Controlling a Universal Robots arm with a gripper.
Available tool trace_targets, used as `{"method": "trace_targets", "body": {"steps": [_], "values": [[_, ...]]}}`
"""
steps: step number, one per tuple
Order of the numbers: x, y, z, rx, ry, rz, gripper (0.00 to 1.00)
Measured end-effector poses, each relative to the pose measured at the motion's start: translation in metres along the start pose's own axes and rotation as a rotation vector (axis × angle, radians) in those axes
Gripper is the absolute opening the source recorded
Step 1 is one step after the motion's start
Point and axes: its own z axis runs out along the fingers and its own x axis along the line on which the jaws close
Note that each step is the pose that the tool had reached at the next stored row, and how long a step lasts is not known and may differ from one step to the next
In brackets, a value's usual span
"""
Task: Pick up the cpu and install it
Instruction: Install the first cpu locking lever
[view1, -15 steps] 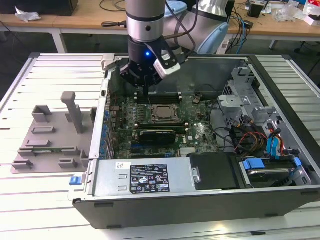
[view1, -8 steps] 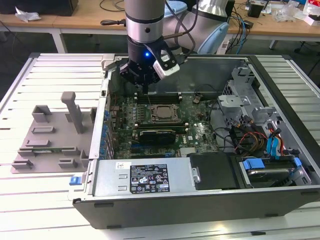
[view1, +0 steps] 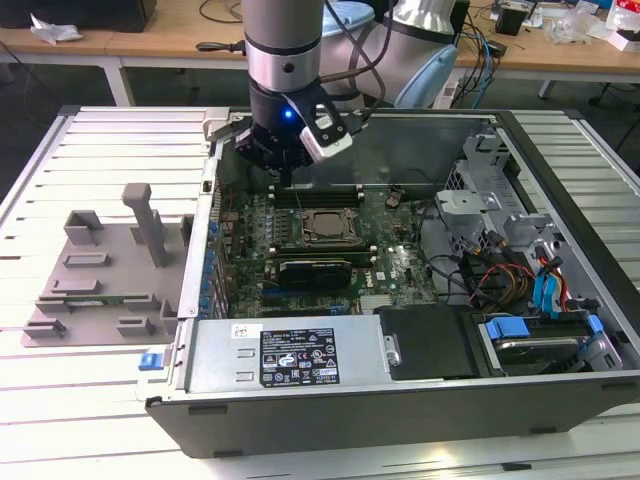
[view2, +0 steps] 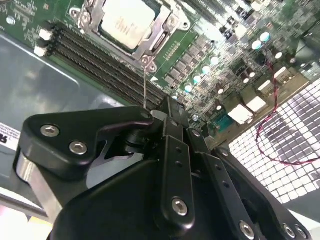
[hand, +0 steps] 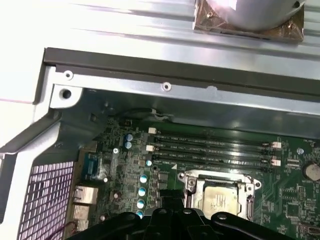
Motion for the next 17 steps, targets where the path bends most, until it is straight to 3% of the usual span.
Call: {"method": "trace_targets", "body": {"steps": [5,6,11,14,17], "values": [[0.0034,-0.0005,0.0045,-0.0737,-0.008,0.001,0.11],[0.0037,-0.0008,0.0066,-0.0829,-0.0092,0.001,0.11],[0.0041,-0.0022,0.0144,-0.0948,-0.0102,0.001,0.11],[0.0042,-0.0028,0.018,-0.1252,-0.0136,0.001,0.11],[0.001,-0.0043,0.019,-0.1276,-0.0139,0.002,0.11]]}}
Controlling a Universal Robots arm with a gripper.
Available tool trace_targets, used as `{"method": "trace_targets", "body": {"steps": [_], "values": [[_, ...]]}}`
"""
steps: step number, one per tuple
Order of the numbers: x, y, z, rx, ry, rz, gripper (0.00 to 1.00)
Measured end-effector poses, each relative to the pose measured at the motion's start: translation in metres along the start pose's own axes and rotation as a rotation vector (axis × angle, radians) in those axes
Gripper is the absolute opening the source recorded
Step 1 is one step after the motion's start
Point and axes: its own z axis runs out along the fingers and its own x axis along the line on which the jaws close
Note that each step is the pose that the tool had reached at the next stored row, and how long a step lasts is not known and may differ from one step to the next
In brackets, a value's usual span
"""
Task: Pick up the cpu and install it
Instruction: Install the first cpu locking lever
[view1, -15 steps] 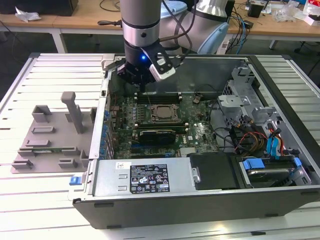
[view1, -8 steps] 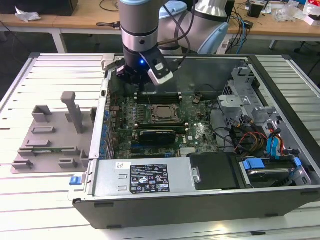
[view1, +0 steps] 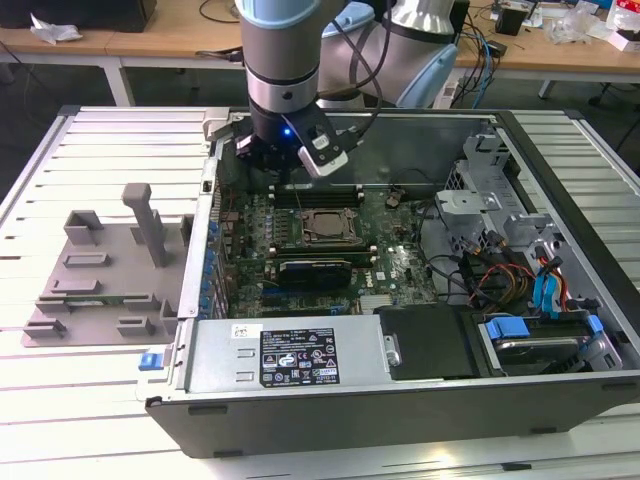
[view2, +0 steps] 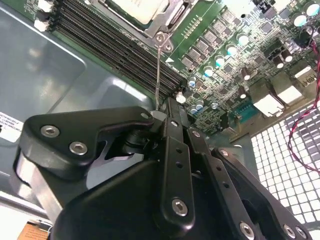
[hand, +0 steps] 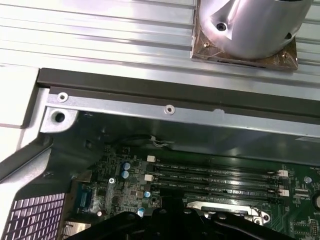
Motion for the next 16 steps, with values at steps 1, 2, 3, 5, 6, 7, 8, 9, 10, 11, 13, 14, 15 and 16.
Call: {"method": "trace_targets", "body": {"steps": [1,2,3,5,6,7,8,9,10,11,13,14,15,16], "values": [[-0.0015,-0.0005,0.0001,0.0,-0.0001,0.0,0.11],[-0.003,-0.0009,0.0002,-0.0001,-0.0002,0.0,0.11],[-0.0066,-0.0017,0.0003,0.0,-0.0003,0.001,0.11],[-0.0127,-0.0031,0.0006,0.0,-0.0004,0.003,0.11],[-0.0159,-0.0039,0.0008,0.0,-0.0004,0.004,0.11],[-0.0179,-0.0043,0.0008,0.0,-0.0003,0.005,0.11],[-0.0207,-0.005,0.0009,0.0001,-0.0003,0.005,0.11],[-0.0246,-0.0059,0.0011,0.0,-0.0001,0.006,0.11],[-0.028,-0.0067,0.0012,0.0,0.0,0.007,0.11],[-0.0333,-0.008,0.0013,0.0,0.0005,0.009,0.11],[-0.0373,-0.009,0.0014,0.0,0.0008,0.01,0.11],[-0.0402,-0.0098,0.0014,-0.0001,0.0012,0.011,0.11],[-0.0404,-0.0098,0.0014,-0.0001,0.0011,0.011,0.11],[-0.0404,-0.0098,0.0014,-0.0001,0.001,0.011,0.11]]}}
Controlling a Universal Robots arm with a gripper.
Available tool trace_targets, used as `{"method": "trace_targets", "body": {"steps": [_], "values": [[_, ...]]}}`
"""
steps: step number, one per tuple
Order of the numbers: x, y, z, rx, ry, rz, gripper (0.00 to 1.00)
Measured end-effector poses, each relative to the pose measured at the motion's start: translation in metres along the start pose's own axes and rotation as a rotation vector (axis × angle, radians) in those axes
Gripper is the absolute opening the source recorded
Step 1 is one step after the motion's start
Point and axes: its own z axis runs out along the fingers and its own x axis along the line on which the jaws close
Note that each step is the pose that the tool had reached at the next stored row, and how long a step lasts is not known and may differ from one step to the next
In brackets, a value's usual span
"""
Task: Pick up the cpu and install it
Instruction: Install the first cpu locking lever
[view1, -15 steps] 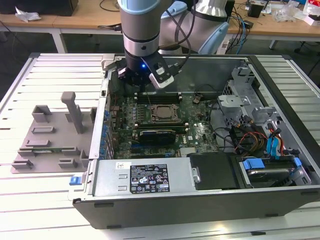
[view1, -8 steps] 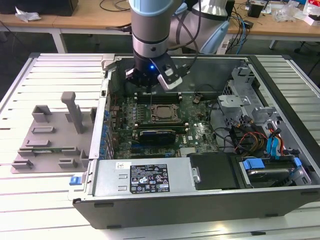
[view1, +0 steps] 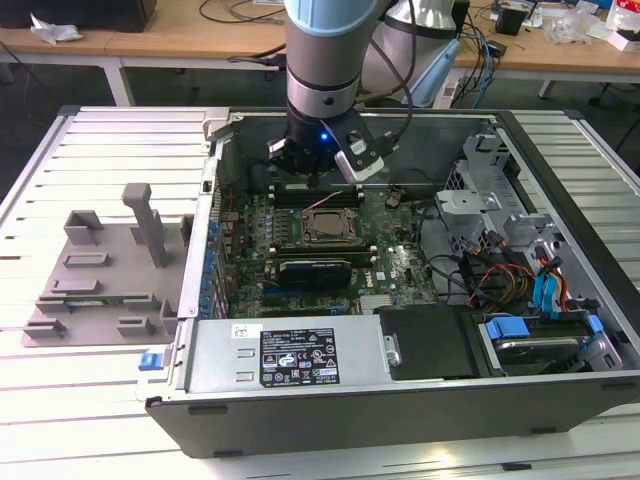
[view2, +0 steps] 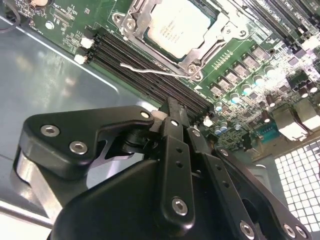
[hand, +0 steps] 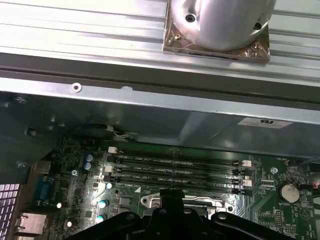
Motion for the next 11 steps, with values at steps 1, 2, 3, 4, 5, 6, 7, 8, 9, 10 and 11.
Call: {"method": "trace_targets", "body": {"steps": [1,2,3,4,5,6,7,8,9,10,11], "values": [[-0.0001,0.0,0.0,0.0,0.0,0.0,0.11],[-0.0001,0.0,0.0,0.0,0.0001,0.0,0.11],[-0.0002,0.0,0.0001,0.0,0.0,0.0,0.11],[-0.0002,-0.0001,0.0004,0.0059,-0.0002,0.003,0.11],[-0.0002,-0.0002,0.0005,0.0113,-0.0003,0.005,0.11],[-0.0001,-0.0003,0.0009,0.0158,-0.0008,0.007,0.11],[-0.0001,-0.0007,0.0023,0.0189,-0.0013,0.011,0.11],[0.0,-0.0012,0.0042,0.0205,-0.0021,0.014,0.11],[0.0,-0.0018,0.0062,0.0221,-0.0028,0.017,0.11],[0.0001,-0.0025,0.0084,0.0242,-0.0036,0.02,0.11],[0.0002,-0.0028,0.0095,0.0254,-0.0041,0.022,0.11]]}}
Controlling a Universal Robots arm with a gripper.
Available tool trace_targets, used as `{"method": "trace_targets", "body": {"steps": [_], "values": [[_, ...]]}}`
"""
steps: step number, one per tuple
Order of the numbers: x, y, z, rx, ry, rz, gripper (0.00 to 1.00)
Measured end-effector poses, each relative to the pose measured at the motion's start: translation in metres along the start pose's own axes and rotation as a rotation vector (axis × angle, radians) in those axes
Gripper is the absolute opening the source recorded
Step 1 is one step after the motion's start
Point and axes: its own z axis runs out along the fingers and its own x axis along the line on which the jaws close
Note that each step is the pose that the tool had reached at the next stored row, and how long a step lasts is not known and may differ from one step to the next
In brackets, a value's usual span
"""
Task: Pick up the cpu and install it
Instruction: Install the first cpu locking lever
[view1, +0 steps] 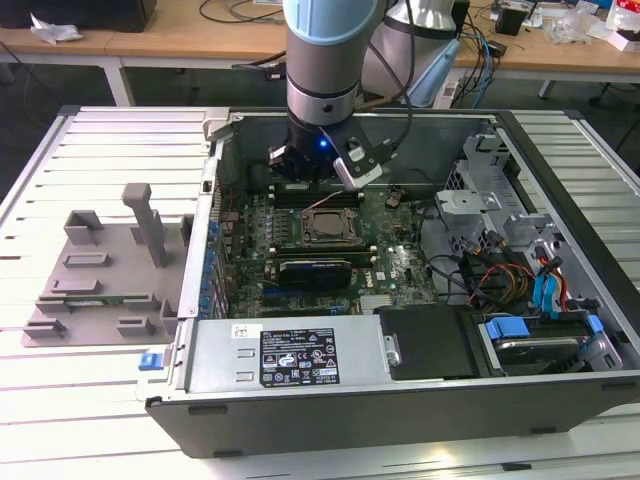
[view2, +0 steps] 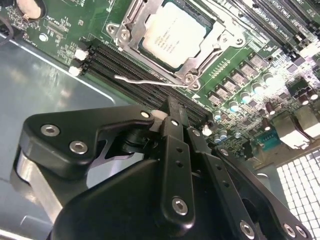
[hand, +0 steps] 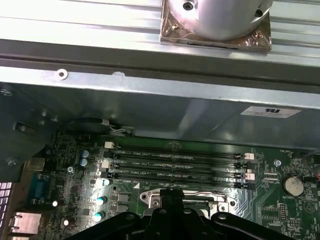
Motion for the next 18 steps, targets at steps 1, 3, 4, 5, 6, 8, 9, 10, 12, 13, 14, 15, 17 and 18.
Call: {"method": "trace_targets", "body": {"steps": [1,3,4,5,6,8,9,10,12,13,14,15,17,18], "values": [[0.0001,-0.0006,0.0021,0.003,-0.0009,0.004,0.11],[0.0002,-0.0014,0.0051,0.009,-0.0027,0.013,0.11],[0.0002,-0.0017,0.0064,0.0103,-0.0035,0.016,0.11],[0.0003,-0.0021,0.0078,0.0125,-0.0054,0.024,0.11],[0.0003,-0.0023,0.0086,0.0143,-0.0075,0.032,0.11],[0.0003,-0.0026,0.0099,0.0185,-0.0127,0.053,0.11],[0.0003,-0.0029,0.0107,0.0223,-0.0161,0.066,0.11],[0.0003,-0.003,0.0112,0.0246,-0.0181,0.074,0.11],[0.0004,-0.003,0.0112,0.0261,-0.0184,0.076,0.11],[0.0004,-0.003,0.0112,0.0261,-0.0184,0.076,0.11],[0.0003,-0.003,0.0114,0.0263,-0.0184,0.076,0.11],[0.0003,-0.0031,0.0118,0.0265,-0.0186,0.077,0.11],[0.0003,-0.0033,0.0122,0.0272,-0.0194,0.08,0.11],[0.0002,-0.0034,0.0126,0.0278,-0.0209,0.086,0.11]]}}
